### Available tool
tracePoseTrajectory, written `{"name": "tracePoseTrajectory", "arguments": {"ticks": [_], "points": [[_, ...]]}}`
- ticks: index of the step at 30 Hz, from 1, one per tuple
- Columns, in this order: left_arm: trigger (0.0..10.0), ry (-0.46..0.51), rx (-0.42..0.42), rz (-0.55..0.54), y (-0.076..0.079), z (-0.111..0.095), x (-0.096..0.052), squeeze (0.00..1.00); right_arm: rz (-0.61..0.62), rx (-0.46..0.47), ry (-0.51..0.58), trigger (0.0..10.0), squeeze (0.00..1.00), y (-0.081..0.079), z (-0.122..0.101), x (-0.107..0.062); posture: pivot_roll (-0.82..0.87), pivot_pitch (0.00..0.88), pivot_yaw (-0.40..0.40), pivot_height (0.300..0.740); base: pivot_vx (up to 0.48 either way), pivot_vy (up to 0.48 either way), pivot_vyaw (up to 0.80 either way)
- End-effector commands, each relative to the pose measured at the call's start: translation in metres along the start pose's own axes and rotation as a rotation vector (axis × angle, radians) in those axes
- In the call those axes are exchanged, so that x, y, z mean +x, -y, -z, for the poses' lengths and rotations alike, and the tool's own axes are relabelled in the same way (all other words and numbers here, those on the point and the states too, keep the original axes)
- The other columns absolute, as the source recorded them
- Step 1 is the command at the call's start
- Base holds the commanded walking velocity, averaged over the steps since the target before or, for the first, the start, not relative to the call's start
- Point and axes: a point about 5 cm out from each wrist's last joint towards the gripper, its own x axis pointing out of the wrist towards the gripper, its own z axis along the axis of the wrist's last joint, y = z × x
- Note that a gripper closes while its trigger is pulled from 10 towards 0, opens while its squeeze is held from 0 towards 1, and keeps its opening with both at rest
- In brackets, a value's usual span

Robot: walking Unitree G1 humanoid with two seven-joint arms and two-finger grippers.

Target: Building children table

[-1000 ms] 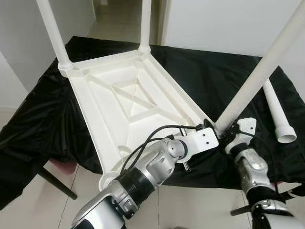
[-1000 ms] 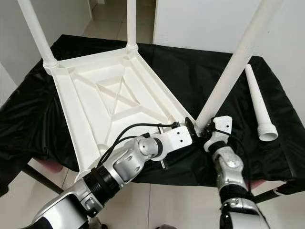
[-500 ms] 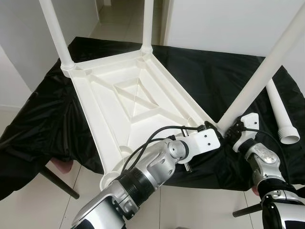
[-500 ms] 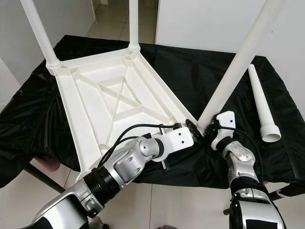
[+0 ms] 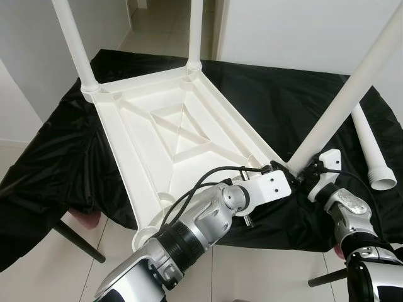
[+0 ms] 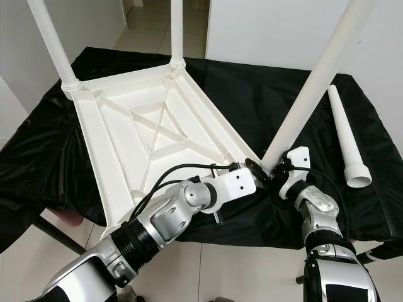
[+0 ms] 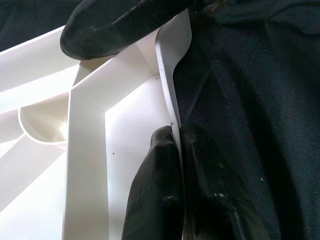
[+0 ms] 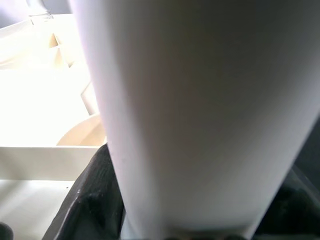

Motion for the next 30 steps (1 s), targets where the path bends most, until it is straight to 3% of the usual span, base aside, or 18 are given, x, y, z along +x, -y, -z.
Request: {"name": "tracePoseTrajectory", "arguments": {"ticks": [1, 7, 8, 16, 22, 30], "points": [[10.0, -0.008, 0.038, 0.053, 0.004, -0.002, 0.001, 0.00, 0.000, 0.136, -0.188, 0.0, 0.00, -0.011, 0.043, -0.023, 0.01, 0.022, 0.018, 0.740, 0.000, 0.000, 0.00], [10.0, -0.008, 0.039, 0.051, 0.004, -0.003, 0.001, 0.00, 0.018, 0.156, -0.182, 0.0, 0.00, -0.012, 0.047, -0.026, 0.00, 0.024, 0.014, 0.740, 0.000, 0.000, 0.00], [10.0, -0.008, 0.039, 0.051, 0.004, -0.003, 0.002, 0.00, 0.029, 0.154, -0.184, 9.9, 0.00, -0.012, 0.047, -0.026, 0.00, 0.028, 0.011, 0.740, 0.000, 0.000, 0.00], [10.0, -0.005, 0.035, 0.052, 0.005, -0.003, 0.002, 0.00, 0.119, 0.162, -0.166, 10.0, 0.00, -0.014, 0.049, -0.024, 0.00, 0.028, 0.007, 0.740, 0.000, 0.000, 0.00], [10.0, -0.002, 0.032, 0.062, 0.009, -0.004, 0.002, 0.00, 0.240, 0.126, -0.218, 10.0, 0.00, -0.025, 0.061, -0.019, 0.00, 0.033, 0.006, 0.740, 0.000, 0.000, 0.00], [10.0, -0.002, 0.028, 0.066, 0.011, -0.003, 0.002, 0.00, 0.422, 0.203, -0.194, 10.0, 0.00, -0.033, 0.066, -0.011, 0.00, 0.037, 0.002, 0.740, 0.000, 0.000, 0.00]]}}
